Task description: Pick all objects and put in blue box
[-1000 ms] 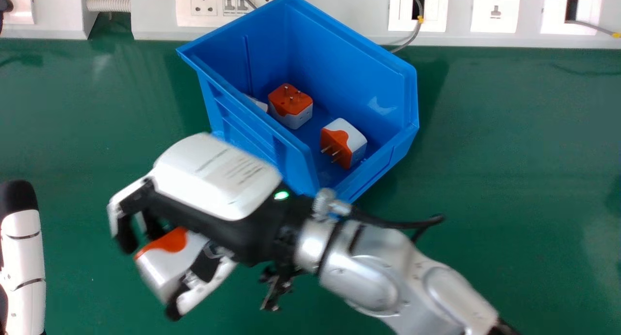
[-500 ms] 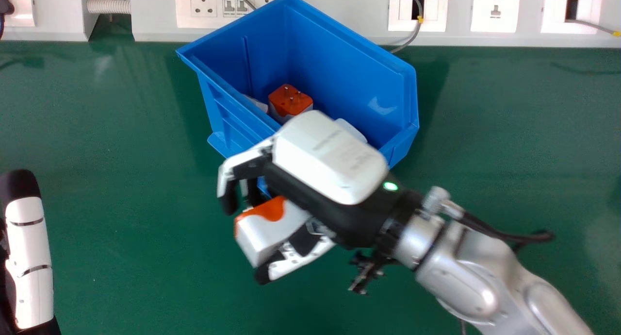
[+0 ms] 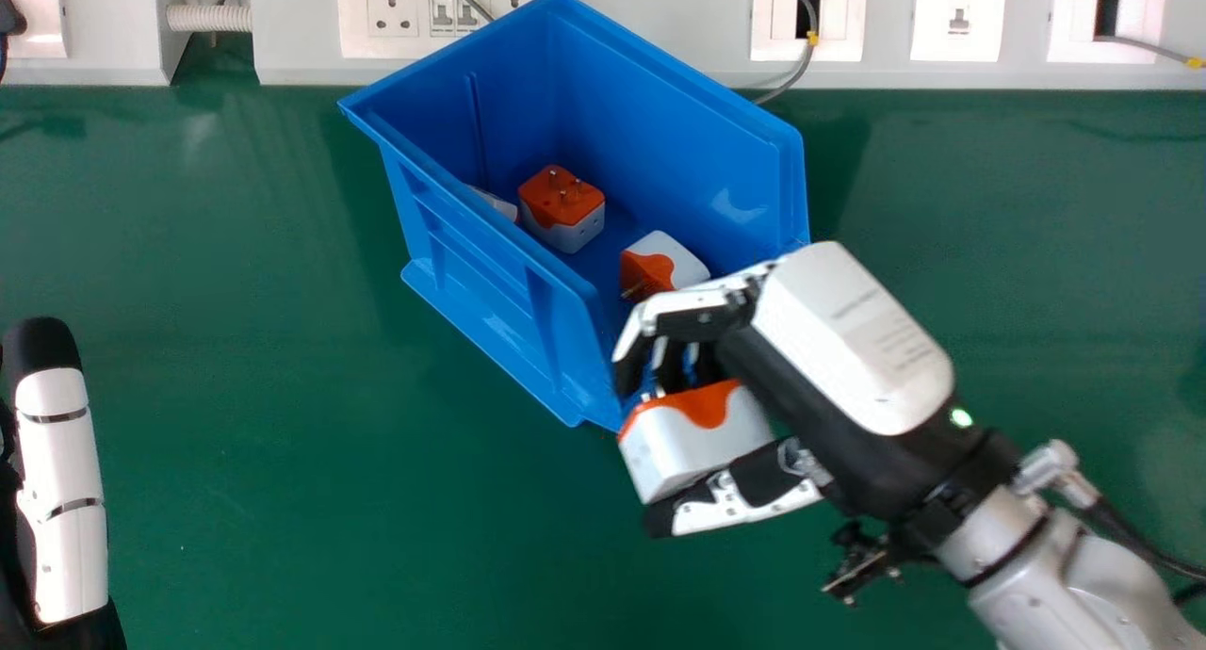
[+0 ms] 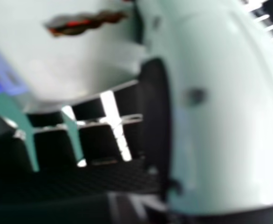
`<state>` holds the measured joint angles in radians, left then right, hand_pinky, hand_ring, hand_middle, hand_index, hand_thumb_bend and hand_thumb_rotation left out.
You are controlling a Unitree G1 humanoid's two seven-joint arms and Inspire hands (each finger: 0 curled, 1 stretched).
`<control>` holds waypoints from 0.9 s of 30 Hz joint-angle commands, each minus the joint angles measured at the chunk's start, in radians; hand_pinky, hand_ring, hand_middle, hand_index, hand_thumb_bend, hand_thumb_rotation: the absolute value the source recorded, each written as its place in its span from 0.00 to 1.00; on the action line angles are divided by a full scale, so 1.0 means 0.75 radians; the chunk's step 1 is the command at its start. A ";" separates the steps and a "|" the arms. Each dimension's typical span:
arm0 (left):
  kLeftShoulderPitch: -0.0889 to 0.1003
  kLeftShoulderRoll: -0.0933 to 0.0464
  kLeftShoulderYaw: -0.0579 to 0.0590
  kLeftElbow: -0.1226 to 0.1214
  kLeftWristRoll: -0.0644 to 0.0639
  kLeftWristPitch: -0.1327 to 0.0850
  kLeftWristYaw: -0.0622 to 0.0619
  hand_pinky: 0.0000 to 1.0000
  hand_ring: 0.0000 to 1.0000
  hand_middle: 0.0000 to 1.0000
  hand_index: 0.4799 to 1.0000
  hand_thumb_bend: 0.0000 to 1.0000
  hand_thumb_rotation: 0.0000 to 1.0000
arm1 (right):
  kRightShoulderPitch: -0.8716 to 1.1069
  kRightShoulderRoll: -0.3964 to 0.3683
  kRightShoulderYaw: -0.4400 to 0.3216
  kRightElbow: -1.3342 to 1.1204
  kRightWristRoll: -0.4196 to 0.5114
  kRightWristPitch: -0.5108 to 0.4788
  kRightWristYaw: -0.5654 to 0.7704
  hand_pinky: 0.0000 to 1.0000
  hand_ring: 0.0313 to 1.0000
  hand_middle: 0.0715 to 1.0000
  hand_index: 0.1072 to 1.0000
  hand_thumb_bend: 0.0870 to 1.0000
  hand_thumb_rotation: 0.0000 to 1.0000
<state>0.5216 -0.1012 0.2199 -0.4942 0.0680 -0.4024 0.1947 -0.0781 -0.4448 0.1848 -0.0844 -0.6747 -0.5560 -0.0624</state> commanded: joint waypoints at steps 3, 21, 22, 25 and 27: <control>-0.013 0.011 0.017 -0.009 0.001 -0.017 -0.009 1.00 1.00 0.98 0.95 0.51 0.82 | -0.047 -0.024 -0.068 0.040 -0.006 -0.021 -0.076 0.06 0.07 0.09 0.41 0.44 0.15; -0.015 0.015 0.028 -0.010 0.032 0.002 -0.034 1.00 1.00 0.99 0.96 0.51 0.83 | -0.656 0.133 0.134 0.644 -0.223 0.107 -0.279 0.08 0.09 0.12 0.41 0.43 0.16; -0.014 0.015 0.027 -0.011 0.029 0.005 -0.038 1.00 1.00 1.00 0.97 0.52 0.84 | -0.696 0.149 0.157 0.671 -0.242 0.123 -0.287 0.08 0.09 0.12 0.41 0.43 0.16; -0.012 0.016 0.023 -0.012 0.013 0.004 -0.050 1.00 1.00 1.00 0.98 0.53 0.83 | -0.810 0.186 0.215 0.759 -0.275 0.169 -0.274 0.10 0.12 0.16 0.41 0.43 0.16; -0.009 0.014 0.025 -0.013 0.014 0.002 -0.054 1.00 1.00 1.00 0.98 0.53 0.83 | -0.892 0.214 0.248 0.852 -0.279 0.181 -0.286 0.12 0.15 0.19 0.41 0.43 0.15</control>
<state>0.5091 -0.0987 0.2371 -0.4874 0.0770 -0.3870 0.1564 -0.6754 -0.2988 0.3640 0.5356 -0.8828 -0.4273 -0.2536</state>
